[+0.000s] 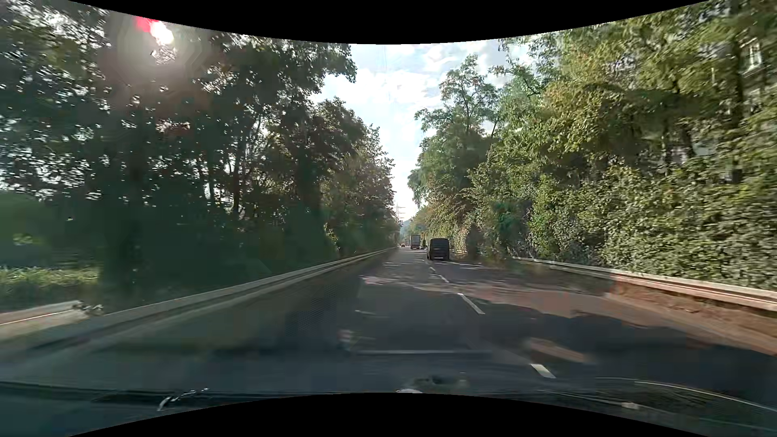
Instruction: Follow the waypoints while adhering to traffic rules and regulations
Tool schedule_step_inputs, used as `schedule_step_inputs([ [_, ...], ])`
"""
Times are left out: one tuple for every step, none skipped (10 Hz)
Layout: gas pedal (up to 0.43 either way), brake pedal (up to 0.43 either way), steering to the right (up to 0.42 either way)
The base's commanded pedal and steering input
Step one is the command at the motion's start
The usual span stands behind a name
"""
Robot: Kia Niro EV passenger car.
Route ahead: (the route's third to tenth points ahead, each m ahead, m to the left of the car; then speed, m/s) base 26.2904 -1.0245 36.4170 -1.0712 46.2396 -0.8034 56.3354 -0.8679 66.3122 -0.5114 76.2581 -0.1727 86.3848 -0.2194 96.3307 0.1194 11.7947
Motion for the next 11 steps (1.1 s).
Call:
schedule_step_inputs([
  [0.118, 0.0, 0.009],
  [0.118, 0.0, 0.008],
  [0.118, 0.0, 0.008],
  [0.118, 0.0, 0.007],
  [0.118, 0.0, 0.006],
  [0.118, 0.0, 0.006],
  [0.118, 0.0, 0.004],
  [0.118, 0.0, 0.003],
  [0.118, 0.0, 0.002],
  [0.118, 0.0, 0.0],
  [0.118, 0.0, -0.001],
])
